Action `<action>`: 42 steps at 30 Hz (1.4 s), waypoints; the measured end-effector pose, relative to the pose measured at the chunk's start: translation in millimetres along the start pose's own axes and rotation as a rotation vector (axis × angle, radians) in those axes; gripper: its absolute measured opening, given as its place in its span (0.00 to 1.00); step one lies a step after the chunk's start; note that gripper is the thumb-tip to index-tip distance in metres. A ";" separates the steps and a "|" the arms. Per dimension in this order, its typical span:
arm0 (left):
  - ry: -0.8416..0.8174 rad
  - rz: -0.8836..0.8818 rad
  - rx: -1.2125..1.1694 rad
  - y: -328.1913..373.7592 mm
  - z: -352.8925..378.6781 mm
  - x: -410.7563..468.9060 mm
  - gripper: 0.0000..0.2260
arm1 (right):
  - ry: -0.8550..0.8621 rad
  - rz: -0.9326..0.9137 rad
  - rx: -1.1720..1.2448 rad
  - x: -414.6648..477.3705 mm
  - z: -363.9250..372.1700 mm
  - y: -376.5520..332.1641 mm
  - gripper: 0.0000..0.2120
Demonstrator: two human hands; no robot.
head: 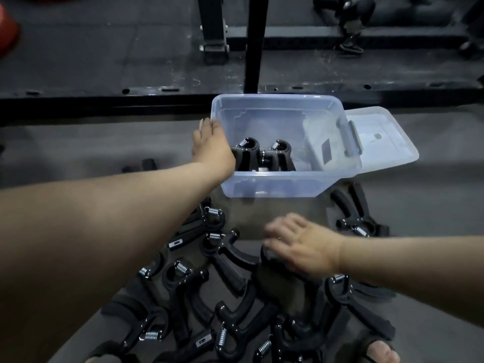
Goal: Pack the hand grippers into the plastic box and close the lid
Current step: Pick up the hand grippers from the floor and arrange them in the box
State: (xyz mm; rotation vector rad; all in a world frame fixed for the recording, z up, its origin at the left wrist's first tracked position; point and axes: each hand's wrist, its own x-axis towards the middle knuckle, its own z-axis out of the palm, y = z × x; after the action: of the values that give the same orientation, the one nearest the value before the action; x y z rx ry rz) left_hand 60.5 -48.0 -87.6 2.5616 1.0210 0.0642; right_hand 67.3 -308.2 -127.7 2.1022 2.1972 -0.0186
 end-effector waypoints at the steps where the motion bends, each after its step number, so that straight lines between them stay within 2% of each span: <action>1: 0.007 -0.002 0.011 0.4 0.8 -0.4 0.39 | -0.174 0.060 0.001 -8.4 13.1 -11.3 0.27; 3: 0.022 -0.013 0.031 2.3 2.9 -0.9 0.38 | -0.503 0.325 0.059 -18.2 33.8 -26.5 0.40; 5: 0.032 -0.030 0.045 5.5 3.2 -1.1 0.38 | -0.690 0.428 0.065 -15.0 40.3 -32.2 0.43; 8: 0.025 -0.028 0.046 6.3 -0.1 1.2 0.38 | -0.652 0.397 0.095 -1.8 35.2 -26.2 0.40; 10: 0.020 -0.012 0.035 5.1 -1.5 2.6 0.38 | -0.606 0.458 0.186 4.3 29.6 -17.6 0.42; 12: 0.004 0.001 0.010 3.7 -2.1 1.0 0.38 | -0.581 0.562 0.412 8.9 17.1 -11.4 0.37; 14: 0.000 0.012 -0.018 1.3 -2.1 -1.4 0.38 | -0.527 0.707 0.725 16.2 -4.7 -3.4 0.26; 16: 0.009 0.017 -0.046 -0.6 -2.9 -5.2 0.38 | -0.541 0.798 0.929 23.1 -28.2 7.8 0.19; 18: 0.002 0.023 -0.073 -1.2 -3.1 -10.1 0.39 | -0.633 0.746 1.005 26.2 -46.7 20.2 0.17; 20: 0.006 0.010 -0.062 -0.4 -1.7 -17.8 0.40 | -0.686 0.707 1.218 27.7 -68.4 31.4 0.18; 23: 0.023 -0.024 -0.015 3.2 1.0 -28.4 0.41 | -0.618 0.669 1.728 28.8 -104.7 59.9 0.20; 25: 0.018 -0.031 -0.007 5.1 1.5 -30.4 0.39 | -0.488 0.600 1.867 30.6 -120.8 85.1 0.23; 27: 0.020 -0.036 0.010 6.5 1.3 -29.3 0.37 | -0.309 0.679 1.866 38.4 -124.0 105.7 0.17; 30: 0.037 -0.070 -0.039 8.4 -0.4 -23.3 0.35 | -0.071 1.060 1.624 58.1 -103.0 122.3 0.07; 33: 0.052 -0.102 -0.066 12.9 -1.1 -16.4 0.32 | -0.027 1.344 1.537 77.7 -64.5 134.9 0.09; 37: 0.077 -0.082 0.001 13.3 6.7 -16.4 0.35 | -0.076 1.419 1.481 93.1 -34.4 142.9 0.07; 39: 0.083 -0.070 0.029 11.5 9.4 -16.5 0.37 | -0.104 1.389 1.373 98.8 -27.4 143.0 0.04; 42: 0.087 -0.058 0.043 10.6 10.0 -16.4 0.38 | -0.193 1.367 1.150 99.0 -21.0 145.0 0.06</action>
State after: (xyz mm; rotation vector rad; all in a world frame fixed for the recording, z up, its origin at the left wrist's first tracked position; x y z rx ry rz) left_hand 57.1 -69.3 -91.5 2.5861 1.1401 0.1407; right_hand 206.4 -201.2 -106.0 3.3311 0.1176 -1.4810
